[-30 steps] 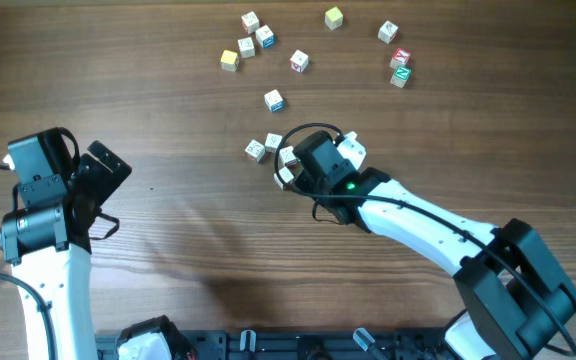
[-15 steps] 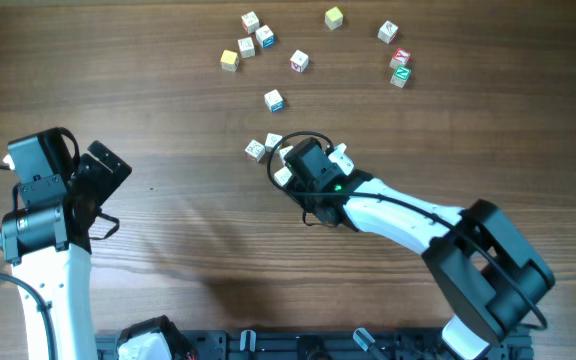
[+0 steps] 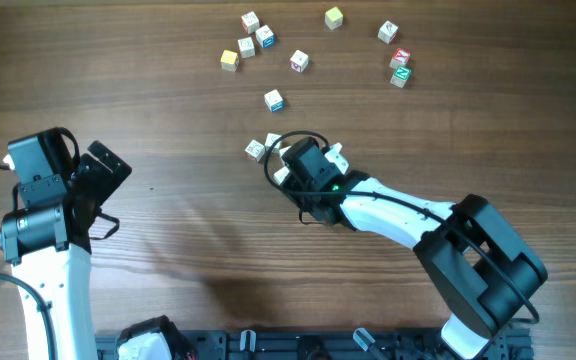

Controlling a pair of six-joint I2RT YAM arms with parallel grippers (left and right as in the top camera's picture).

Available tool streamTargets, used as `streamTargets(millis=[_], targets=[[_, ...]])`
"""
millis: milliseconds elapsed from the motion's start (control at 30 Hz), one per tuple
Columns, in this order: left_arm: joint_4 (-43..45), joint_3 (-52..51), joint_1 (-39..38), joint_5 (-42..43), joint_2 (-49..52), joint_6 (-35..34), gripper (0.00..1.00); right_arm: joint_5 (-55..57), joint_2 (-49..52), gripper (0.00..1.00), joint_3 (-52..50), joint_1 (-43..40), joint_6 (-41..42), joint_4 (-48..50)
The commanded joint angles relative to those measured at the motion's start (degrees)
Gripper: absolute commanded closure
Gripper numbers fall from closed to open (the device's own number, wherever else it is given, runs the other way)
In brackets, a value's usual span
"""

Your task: Form a circle

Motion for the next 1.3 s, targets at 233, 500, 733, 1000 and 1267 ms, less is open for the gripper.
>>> streamTargets(millis=[233,500,733,1000,1267], targets=[[0.1,0.0,0.3,0.7,0.0,-0.5,0.00,0.4,1.6,0.95,-0.2,0.2,1.8,0.7],[0.1,0.0,0.3,0.7,0.0,-0.5,0.00,0.8,1.6,0.96,-0.2,0.2,1.8,1.4],[0.1,0.0,0.3,0.7,0.0,-0.5,0.00,1.3,1.6,0.95,-0.2,0.2,1.8,2.2],[0.1,0.0,0.3,0.7,0.0,-0.5,0.00,1.5,1.6,0.96,-0.2,0.2,1.8,2.4],[0.1,0.0,0.3,0.7,0.0,-0.5,0.00,1.6,1.6,0.96,-0.2,0.2,1.8,2.4]])
